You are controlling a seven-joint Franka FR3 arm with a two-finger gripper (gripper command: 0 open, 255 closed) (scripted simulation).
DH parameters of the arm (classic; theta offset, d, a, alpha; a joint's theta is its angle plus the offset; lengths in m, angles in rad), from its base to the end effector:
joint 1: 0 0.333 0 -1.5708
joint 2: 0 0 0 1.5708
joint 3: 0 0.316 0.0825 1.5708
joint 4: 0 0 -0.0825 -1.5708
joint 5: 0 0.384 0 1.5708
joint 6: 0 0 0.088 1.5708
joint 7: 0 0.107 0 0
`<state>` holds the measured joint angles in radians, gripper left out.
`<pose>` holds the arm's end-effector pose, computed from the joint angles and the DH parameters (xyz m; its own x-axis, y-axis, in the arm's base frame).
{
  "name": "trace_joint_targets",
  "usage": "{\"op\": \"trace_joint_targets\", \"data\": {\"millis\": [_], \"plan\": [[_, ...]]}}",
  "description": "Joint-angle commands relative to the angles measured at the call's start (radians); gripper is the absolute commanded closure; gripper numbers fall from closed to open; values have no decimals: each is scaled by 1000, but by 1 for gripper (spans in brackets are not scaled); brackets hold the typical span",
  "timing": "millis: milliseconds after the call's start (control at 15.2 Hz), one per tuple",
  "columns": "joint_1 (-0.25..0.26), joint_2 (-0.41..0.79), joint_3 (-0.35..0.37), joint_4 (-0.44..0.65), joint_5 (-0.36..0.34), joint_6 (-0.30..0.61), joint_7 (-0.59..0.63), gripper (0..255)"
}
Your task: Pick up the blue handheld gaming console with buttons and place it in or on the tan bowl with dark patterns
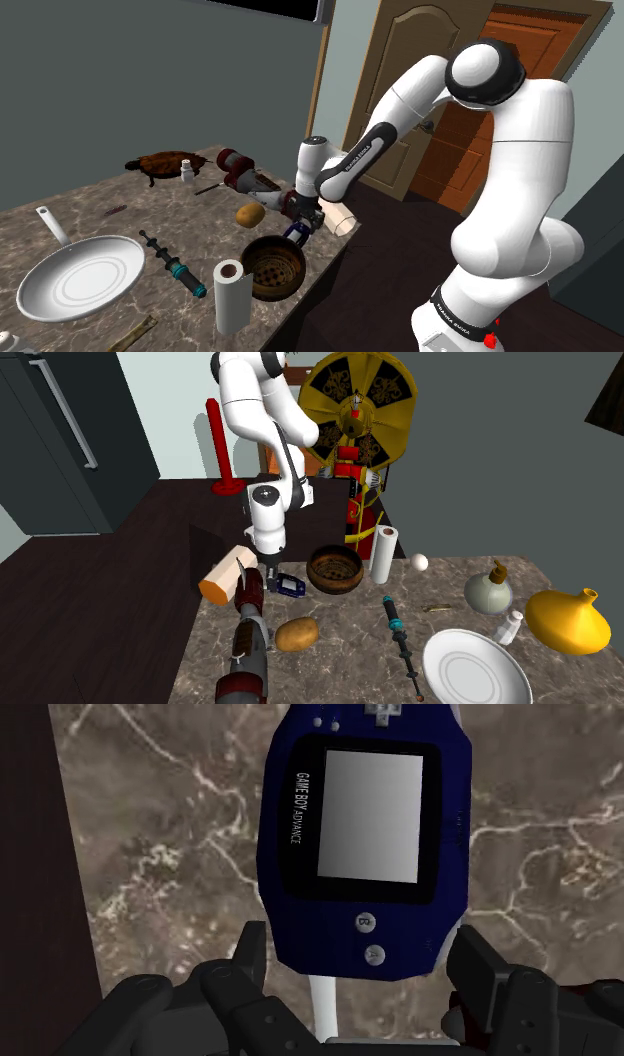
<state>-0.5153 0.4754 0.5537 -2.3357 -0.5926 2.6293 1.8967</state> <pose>0.4972 0.0514 0.1567 0.2024 -0.9790 0.0247 -0.9784 -0.2010 0.0480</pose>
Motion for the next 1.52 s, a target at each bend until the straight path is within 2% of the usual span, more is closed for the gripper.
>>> {"op": "trace_joint_targets", "data": {"millis": [0, 858, 1452], "plan": [[-22, -31, 27, -13, 30, -15, -22, 255], [-141, -214, 184, -42, 245, -131, -175, 255], [-198, -349, 260, -35, 412, -226, -294, 255]]}}
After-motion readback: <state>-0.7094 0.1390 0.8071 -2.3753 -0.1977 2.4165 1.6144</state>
